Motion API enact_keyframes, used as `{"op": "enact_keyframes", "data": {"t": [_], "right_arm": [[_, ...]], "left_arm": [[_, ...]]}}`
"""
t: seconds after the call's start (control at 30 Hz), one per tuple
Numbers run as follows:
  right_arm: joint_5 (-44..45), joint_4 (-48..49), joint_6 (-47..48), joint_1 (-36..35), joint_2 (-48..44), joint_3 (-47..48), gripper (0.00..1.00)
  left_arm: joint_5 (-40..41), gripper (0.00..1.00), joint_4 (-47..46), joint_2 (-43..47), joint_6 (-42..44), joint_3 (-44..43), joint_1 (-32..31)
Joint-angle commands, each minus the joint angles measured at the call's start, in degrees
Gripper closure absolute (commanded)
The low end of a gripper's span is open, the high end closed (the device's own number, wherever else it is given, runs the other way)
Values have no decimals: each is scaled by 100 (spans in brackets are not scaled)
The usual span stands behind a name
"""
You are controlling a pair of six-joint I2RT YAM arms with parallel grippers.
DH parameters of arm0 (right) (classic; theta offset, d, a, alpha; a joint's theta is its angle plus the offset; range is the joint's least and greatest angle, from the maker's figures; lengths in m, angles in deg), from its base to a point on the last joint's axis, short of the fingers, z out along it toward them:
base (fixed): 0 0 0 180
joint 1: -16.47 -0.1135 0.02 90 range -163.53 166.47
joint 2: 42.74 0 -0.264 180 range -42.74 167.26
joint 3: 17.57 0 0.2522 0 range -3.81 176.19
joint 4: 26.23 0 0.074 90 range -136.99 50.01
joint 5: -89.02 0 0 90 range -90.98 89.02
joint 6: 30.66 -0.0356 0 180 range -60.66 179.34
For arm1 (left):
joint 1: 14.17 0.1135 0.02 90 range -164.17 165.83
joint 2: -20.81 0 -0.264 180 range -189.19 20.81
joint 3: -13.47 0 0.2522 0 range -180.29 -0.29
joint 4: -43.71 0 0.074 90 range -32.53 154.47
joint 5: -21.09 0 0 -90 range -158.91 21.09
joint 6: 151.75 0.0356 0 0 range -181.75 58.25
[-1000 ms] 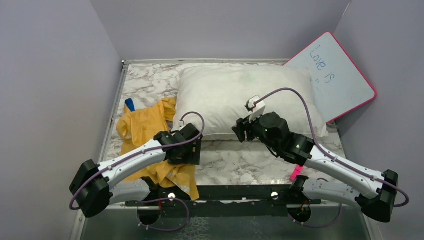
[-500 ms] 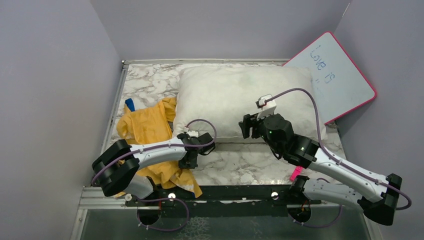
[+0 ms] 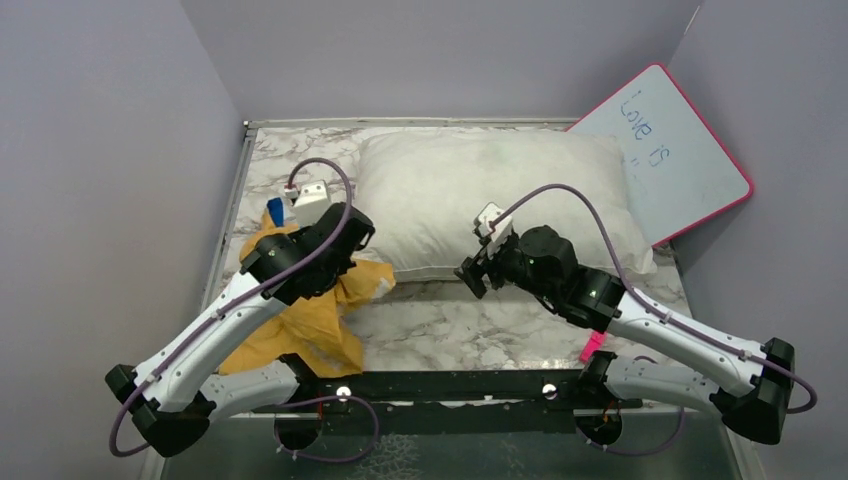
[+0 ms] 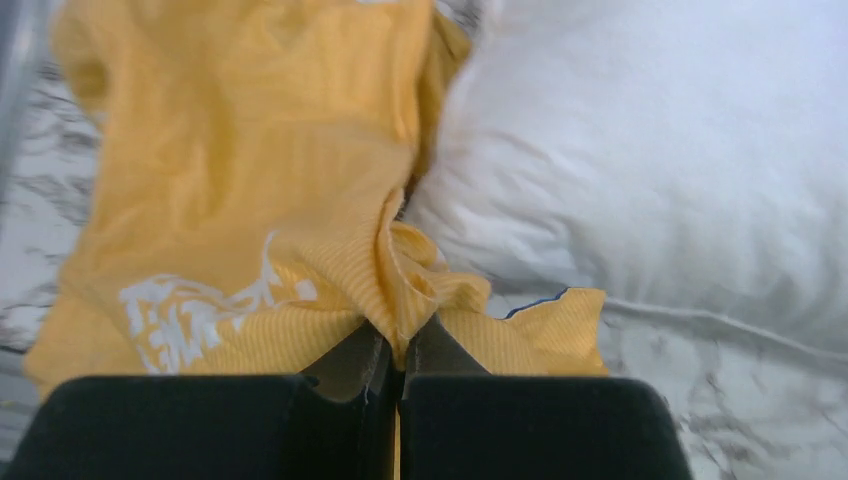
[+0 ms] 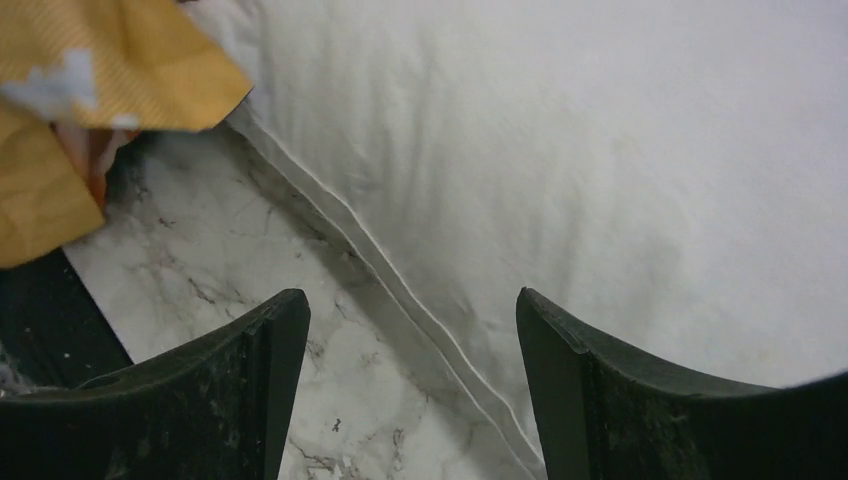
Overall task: Remove the pillowcase from the pillow
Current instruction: Adjust the pillowcase at the center of the board.
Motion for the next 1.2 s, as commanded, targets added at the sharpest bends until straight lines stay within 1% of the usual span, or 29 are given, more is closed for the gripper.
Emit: {"op": "enact_keyframes", "data": {"t": [0.0, 0.07, 0.23, 0.37, 0.47, 0.5, 0.6, 0.67, 0.7, 0.73, 0.77, 0.8, 0.83, 0.87, 1.03, 1.07, 1.17], "right_arm": [[-1891, 796, 1582, -23, 249, 120, 20], [-2134, 714, 2105, -43, 564, 308, 19], [-1945, 963, 2799, -156, 1456, 655, 19], [-1513, 1590, 3142, -452, 2109, 730, 19], [-960, 2064, 3487, -794, 2583, 815, 18], [-744, 2275, 3594, -843, 2785, 818, 18], [-209, 2899, 3893, -901, 3253, 796, 18], [455, 3397, 3896, -902, 3600, 780, 20], [816, 3550, 3896, -902, 3797, 792, 29], [1140, 3628, 3911, -902, 3963, 848, 41], [1456, 3702, 3850, -902, 4100, 909, 55], [1703, 3660, 3739, -902, 4182, 1046, 74], [1714, 3442, 3545, -902, 4198, 1171, 90], [1654, 3248, 3307, -902, 4142, 1291, 98], [1095, 2532, 2427, -902, 3490, 1813, 99], [1041, 2440, 2278, -902, 3309, 1881, 99], [818, 2398, 2106, -902, 2732, 1740, 99]], "left_arm": [[944, 100, 703, -381, 1382, -515, 932], [923, 100, 504, -506, 1934, -611, 1480], [546, 100, -330, -587, 2969, -733, 2621], [245, 100, -727, -761, 3606, -767, 3728], [-80, 100, -998, -871, 3935, -794, 4477], [-133, 100, -1078, -883, 3988, -798, 4617], [22, 100, -1206, -946, 4010, -770, 4665], [-31, 100, -1222, -997, 3872, -712, 4845], [-94, 100, -1249, -992, 3816, -649, 4872], [-190, 100, -1284, -969, 3788, -555, 4888], [-274, 100, -1344, -944, 3765, -450, 4897], [-347, 100, -1399, -926, 3714, -329, 4908], [-458, 100, -1463, -894, 3686, -222, 4932], [-592, 100, -1531, -881, 3683, -135, 4962], [-1141, 100, -1902, -959, 3611, 192, 5054], [-1308, 98, -2009, -1006, 3592, 247, 5082], [-2018, 97, -2416, -1255, 3415, 382, 5181]]}}
